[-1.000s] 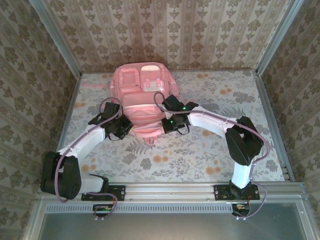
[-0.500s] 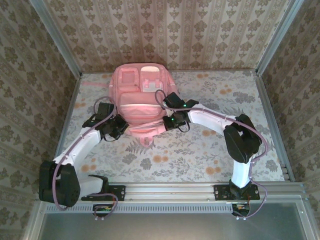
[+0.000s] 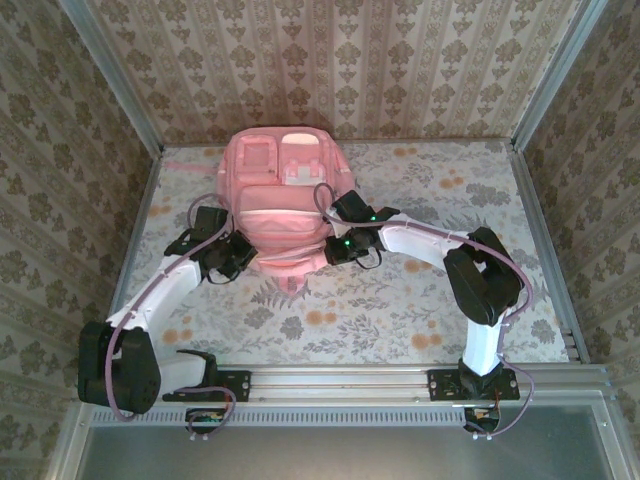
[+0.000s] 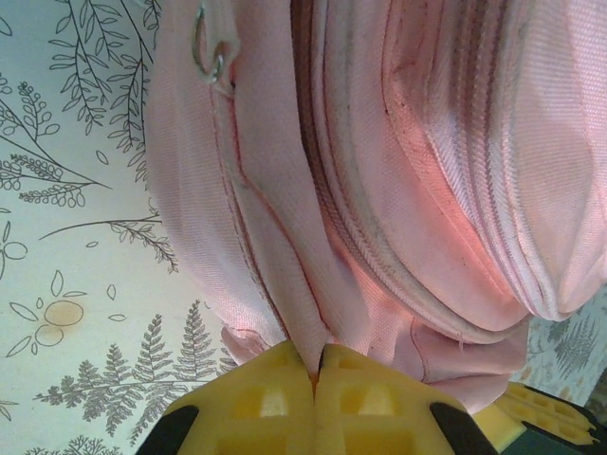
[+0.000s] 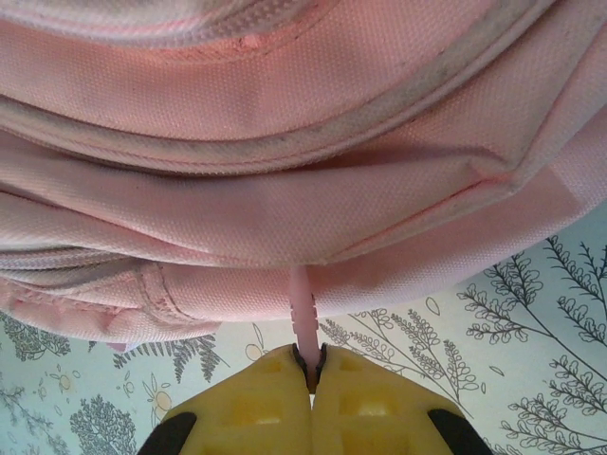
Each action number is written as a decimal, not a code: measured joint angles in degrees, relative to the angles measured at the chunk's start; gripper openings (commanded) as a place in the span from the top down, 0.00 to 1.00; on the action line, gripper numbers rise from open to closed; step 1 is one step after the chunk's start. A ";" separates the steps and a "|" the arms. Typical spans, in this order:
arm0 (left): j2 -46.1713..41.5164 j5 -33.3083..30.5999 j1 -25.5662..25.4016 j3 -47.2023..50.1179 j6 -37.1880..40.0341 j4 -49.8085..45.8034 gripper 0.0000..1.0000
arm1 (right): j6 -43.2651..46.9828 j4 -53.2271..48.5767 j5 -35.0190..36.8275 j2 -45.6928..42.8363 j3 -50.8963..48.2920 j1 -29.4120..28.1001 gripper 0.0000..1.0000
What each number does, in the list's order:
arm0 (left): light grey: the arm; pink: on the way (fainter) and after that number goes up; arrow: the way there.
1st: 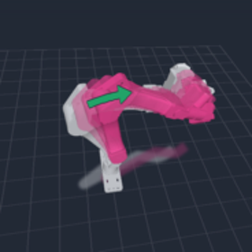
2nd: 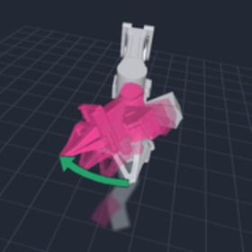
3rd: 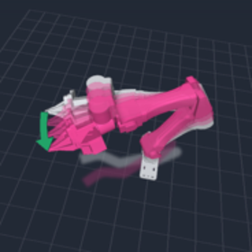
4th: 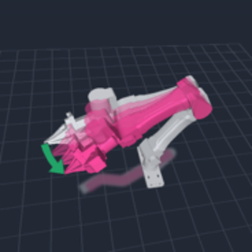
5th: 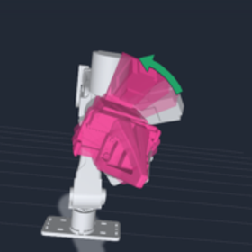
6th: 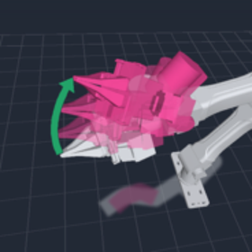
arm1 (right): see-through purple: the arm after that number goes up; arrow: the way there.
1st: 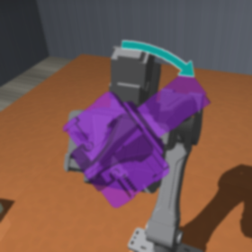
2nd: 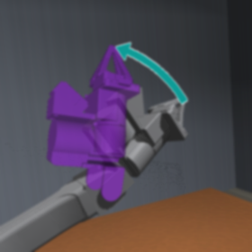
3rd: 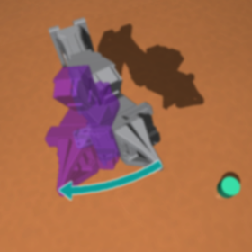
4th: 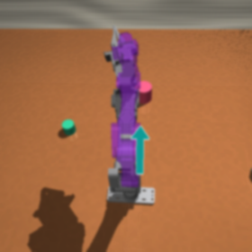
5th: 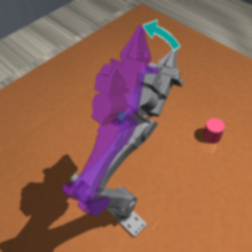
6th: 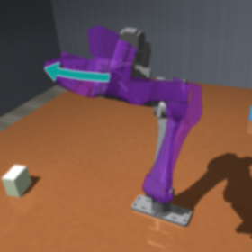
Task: Pack books, pencil case, and school supplies into a backpack
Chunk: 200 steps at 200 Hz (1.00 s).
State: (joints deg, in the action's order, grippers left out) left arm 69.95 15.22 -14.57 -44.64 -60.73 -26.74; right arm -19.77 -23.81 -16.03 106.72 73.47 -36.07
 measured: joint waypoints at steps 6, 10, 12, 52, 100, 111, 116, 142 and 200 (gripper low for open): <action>0.00 -0.02 0.00 0.02 0.17 -0.04 1.00 | -0.11 0.04 0.22 0.02 0.00 0.04 1.00; 0.00 0.00 0.00 0.02 0.33 -0.04 1.00 | -0.13 0.04 0.44 0.02 0.00 0.04 1.00; -0.02 0.00 0.00 0.02 0.39 -0.04 1.00 | -0.13 0.04 0.59 0.02 0.00 0.04 1.00; -1.25 0.04 0.11 0.02 1.53 -0.52 1.00 | -0.13 -1.88 7.28 0.33 1.07 0.02 1.00; -2.86 0.79 1.44 0.11 2.75 -2.16 1.00 | -0.33 -4.22 14.78 1.03 1.97 0.07 1.00; -2.97 0.87 1.62 0.31 3.19 -2.34 1.00 | -0.31 -4.28 15.52 1.03 2.08 0.22 1.00; -3.02 0.87 1.73 0.39 3.37 -2.45 1.00 | -0.31 -4.28 15.76 1.03 2.12 0.37 1.00; -3.32 1.11 2.54 0.81 4.46 -3.10 1.00 | 0.15 -4.92 16.33 1.03 3.02 1.97 1.00; -5.79 2.49 6.54 1.70 8.15 -5.68 1.00 | 1.97 -5.75 17.84 2.01 5.46 4.83 1.00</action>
State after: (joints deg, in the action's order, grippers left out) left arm 64.16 17.72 -8.03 -42.94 -52.58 -32.42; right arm -17.80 -29.56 1.80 108.73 78.94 -31.24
